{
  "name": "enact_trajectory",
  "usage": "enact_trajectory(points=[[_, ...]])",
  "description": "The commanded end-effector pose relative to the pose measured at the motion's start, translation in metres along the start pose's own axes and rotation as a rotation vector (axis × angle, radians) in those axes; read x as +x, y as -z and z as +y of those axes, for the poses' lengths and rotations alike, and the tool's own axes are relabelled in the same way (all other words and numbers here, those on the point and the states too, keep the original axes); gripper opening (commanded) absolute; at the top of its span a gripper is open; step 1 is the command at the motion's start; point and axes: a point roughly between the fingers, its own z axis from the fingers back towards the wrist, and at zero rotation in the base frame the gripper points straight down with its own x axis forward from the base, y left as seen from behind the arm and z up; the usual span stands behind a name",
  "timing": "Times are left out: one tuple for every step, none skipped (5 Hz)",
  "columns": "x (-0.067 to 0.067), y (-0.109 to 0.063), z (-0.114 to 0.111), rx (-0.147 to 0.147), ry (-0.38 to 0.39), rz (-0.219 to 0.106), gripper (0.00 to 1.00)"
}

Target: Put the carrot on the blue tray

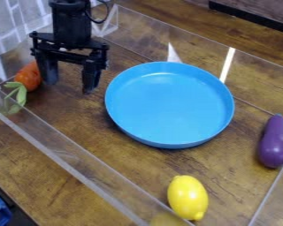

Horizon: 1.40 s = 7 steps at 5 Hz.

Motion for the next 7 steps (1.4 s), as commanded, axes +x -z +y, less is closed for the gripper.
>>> enact_trajectory(points=[[0.008, -0.015, -0.006, 0.009, 0.025, -0.057, 1.00], [0.009, -0.016, -0.008, 0.011, 0.030, -0.062, 1.00], [0.009, -0.017, -0.002, 0.011, 0.031, -0.070, 1.00], [0.009, -0.017, 0.004, 0.011, 0.032, -0.077, 1.00], [0.009, -0.017, 0.009, 0.011, 0.032, -0.084, 1.00], [0.009, -0.017, 0.016, 0.015, 0.034, -0.092, 1.00], [0.009, -0.017, 0.024, 0.017, 0.036, -0.102, 1.00]])
